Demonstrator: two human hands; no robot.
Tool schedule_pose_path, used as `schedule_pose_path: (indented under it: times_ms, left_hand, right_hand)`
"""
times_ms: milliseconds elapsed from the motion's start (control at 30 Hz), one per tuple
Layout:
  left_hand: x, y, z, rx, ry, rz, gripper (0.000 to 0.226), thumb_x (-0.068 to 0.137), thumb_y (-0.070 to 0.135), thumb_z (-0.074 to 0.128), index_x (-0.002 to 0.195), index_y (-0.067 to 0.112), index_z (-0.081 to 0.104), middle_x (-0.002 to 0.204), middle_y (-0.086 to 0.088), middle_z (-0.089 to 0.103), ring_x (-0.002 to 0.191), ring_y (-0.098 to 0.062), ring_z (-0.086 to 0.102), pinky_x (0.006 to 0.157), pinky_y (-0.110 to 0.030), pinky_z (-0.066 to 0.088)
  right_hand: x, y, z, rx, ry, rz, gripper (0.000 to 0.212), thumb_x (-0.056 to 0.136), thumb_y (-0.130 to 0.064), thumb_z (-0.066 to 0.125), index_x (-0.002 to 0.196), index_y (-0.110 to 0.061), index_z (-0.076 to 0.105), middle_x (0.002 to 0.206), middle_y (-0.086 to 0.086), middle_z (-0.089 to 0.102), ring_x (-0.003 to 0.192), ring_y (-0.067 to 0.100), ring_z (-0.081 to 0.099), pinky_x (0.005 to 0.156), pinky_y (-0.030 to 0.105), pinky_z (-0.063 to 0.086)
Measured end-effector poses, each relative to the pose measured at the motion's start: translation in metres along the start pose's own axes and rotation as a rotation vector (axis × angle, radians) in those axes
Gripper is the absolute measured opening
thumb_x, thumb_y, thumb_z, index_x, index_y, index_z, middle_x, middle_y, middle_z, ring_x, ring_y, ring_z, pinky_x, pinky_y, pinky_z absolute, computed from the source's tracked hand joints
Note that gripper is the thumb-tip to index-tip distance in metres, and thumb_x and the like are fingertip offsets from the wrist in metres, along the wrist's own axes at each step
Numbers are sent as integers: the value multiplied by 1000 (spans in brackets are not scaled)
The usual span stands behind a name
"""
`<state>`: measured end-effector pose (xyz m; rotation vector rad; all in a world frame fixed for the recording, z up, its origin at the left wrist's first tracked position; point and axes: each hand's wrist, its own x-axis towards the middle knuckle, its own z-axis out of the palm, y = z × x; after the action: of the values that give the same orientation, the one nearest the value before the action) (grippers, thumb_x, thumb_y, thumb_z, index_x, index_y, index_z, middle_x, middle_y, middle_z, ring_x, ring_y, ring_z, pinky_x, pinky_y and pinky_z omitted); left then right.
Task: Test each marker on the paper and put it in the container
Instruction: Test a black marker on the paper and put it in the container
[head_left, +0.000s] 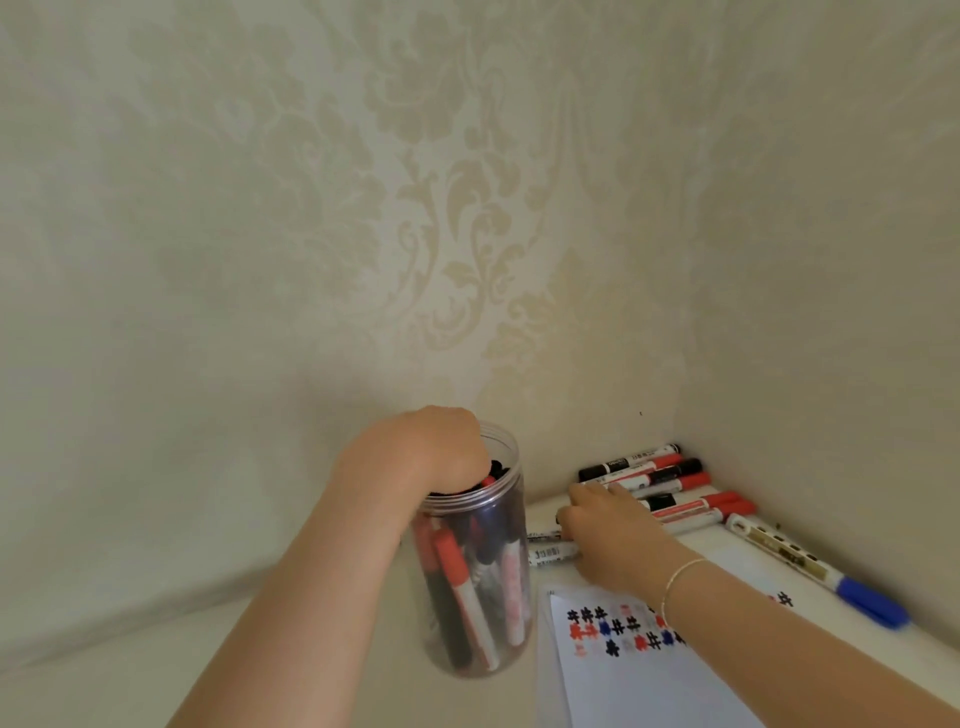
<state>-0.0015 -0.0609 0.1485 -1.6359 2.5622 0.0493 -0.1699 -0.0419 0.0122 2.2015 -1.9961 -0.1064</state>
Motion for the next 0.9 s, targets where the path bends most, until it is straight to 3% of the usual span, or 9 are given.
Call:
schedule_pose_path:
  times_ms: [67,167,267,367,433,567,667,733,900]
  left_hand:
    - [-2,5,1,46,-54,0,30,96,15,39,114,1,58,120,-17,60,108,-30,57,75,-29,39]
    - [-7,5,-1,25,13,-55,19,92,13,42,102,4,56,120,-16,59,105,-32,58,76,-30,40]
    - [-22,14,-8,10,428,-14,18,94,16,41,105,14,55,104,-9,60,83,-27,55,68,-31,41]
    - [-37,44,4,-288,849,406,14,99,26,41,101,22,55,87,6,65,70,-10,59,58,-25,48]
    - [-36,66,25,-508,767,560,17,97,21,45,113,21,52,103,6,65,87,-8,63,73,-31,55]
    - [-11,91,79,-603,286,425,51,96,21,48,142,17,27,145,-2,35,119,-14,50,94,-24,43]
    - [8,96,102,-680,156,421,32,98,31,49,126,15,48,107,-3,61,81,-11,60,78,-34,54]
    - [12,98,111,-772,92,504,25,98,36,48,106,14,57,75,6,57,59,-7,53,61,-35,52]
    - [8,102,117,-812,105,602,17,95,52,44,87,41,54,65,9,50,57,-8,50,60,-36,50]
  right_hand:
    - [-3,2,-12,96,-4,52,11,86,-12,56,96,-16,52,99,2,48,88,20,49,72,28,38]
    - [-8,16,-29,376,-27,175,27,83,-20,62,74,-23,37,85,-2,48,71,16,49,55,24,37]
    - [-18,28,-48,1008,-14,294,17,87,-16,61,77,-17,47,69,1,54,50,12,48,44,22,38]
    - [-27,42,-56,1551,61,298,18,87,-3,51,70,-5,46,60,9,50,43,18,44,43,25,38]
    - [-34,50,-57,1713,66,222,7,85,-3,48,80,-7,50,67,10,50,50,20,45,47,27,39]
    - [-51,59,-53,1853,57,207,20,81,1,49,64,-9,45,61,7,48,51,18,41,54,29,36]
    - [-63,61,-48,1844,122,230,30,81,-1,64,61,-13,45,59,9,50,45,15,38,47,24,37]
    - [-70,64,-43,1825,159,258,35,78,-3,71,59,-15,43,68,15,52,42,14,37,42,21,35]
    - [-82,68,-41,1655,89,250,19,77,-10,75,72,-5,57,61,11,52,47,14,45,46,20,40]
